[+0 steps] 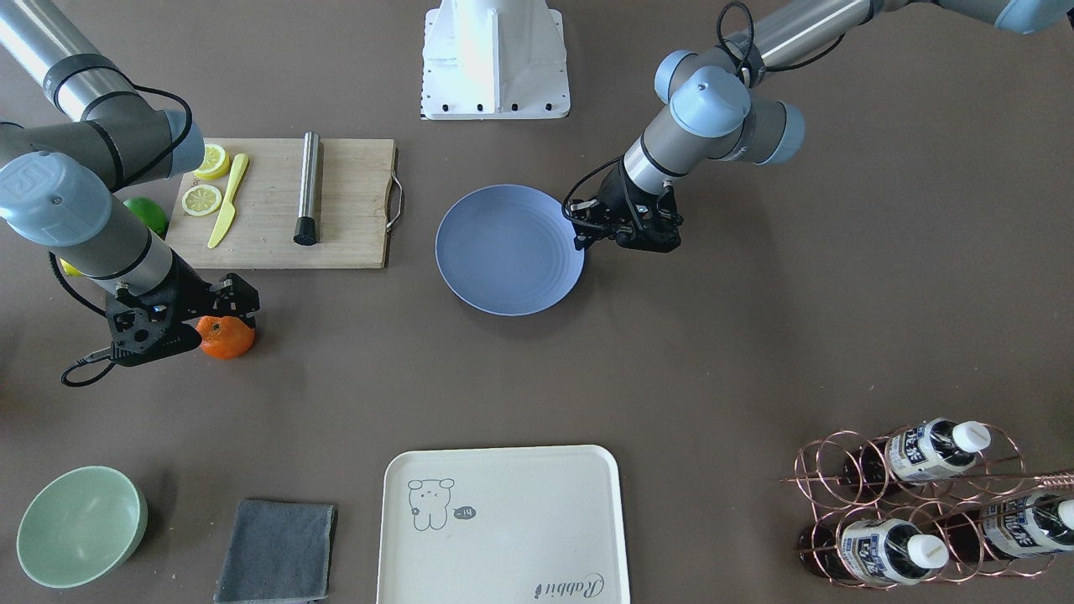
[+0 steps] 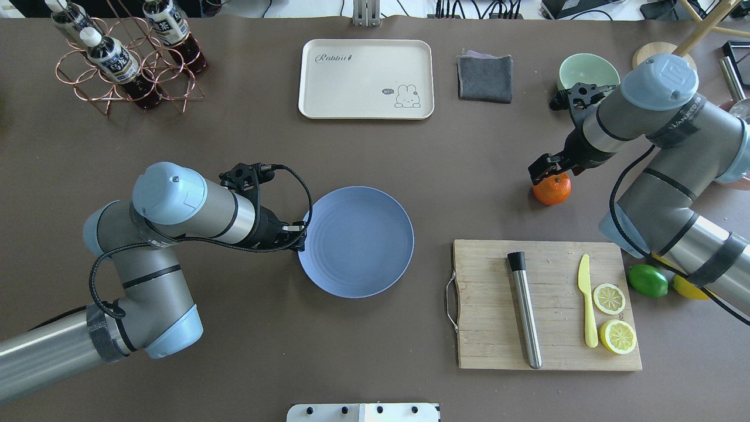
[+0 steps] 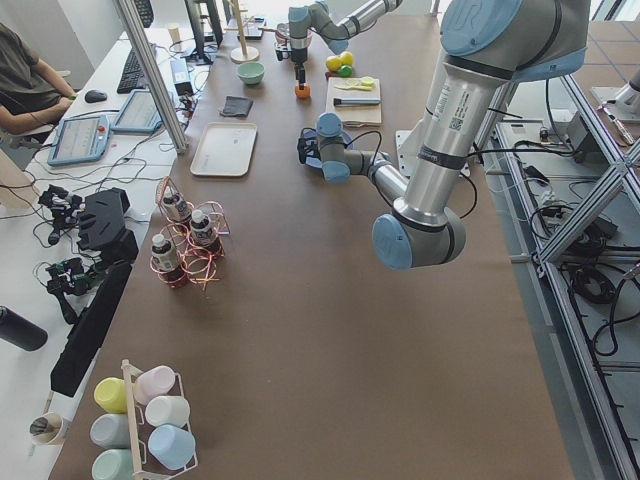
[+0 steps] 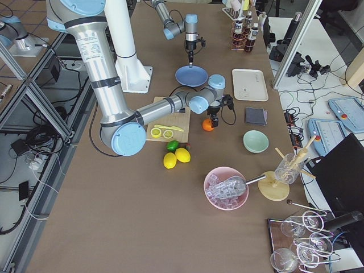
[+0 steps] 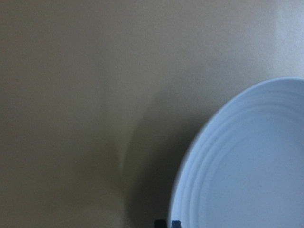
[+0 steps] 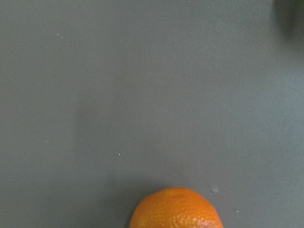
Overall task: Pick orange to plate
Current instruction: 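Close the right gripper on the orange while the left gripper pushes the plate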
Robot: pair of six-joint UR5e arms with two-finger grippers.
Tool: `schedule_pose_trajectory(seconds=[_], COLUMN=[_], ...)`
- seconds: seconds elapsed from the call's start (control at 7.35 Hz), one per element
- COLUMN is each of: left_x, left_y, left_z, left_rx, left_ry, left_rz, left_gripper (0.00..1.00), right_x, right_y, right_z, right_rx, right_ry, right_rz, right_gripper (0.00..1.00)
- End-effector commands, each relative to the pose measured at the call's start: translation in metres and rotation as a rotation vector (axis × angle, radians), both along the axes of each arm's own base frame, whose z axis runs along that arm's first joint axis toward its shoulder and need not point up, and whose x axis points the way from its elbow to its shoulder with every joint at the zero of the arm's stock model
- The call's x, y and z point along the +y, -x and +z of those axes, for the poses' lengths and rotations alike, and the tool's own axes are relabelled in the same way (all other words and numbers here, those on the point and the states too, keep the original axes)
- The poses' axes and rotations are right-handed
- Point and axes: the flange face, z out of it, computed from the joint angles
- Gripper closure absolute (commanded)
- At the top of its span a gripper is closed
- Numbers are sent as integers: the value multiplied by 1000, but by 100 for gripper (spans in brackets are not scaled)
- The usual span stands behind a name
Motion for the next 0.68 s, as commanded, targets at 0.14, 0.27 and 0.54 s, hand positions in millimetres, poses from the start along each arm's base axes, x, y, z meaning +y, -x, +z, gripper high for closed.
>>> schedule_pose_trajectory(seconds=[0.14, 0.27, 0.54], left_x=[0, 0, 1], left_y=[-1, -2, -2], left_z=[2, 2, 2], left_rx=[-4, -7, -5], left_ry=[-1, -5, -6], left_rz=[-6, -15, -14], left_gripper=[100, 100, 48], right_x=[2, 2, 2], right_y=[10, 11, 11], right_z=[13, 14, 14], right_rx=[26, 28, 28], right_ry=[6, 8, 9], right_rz=[-9, -11, -10], right_gripper=[5, 6, 27])
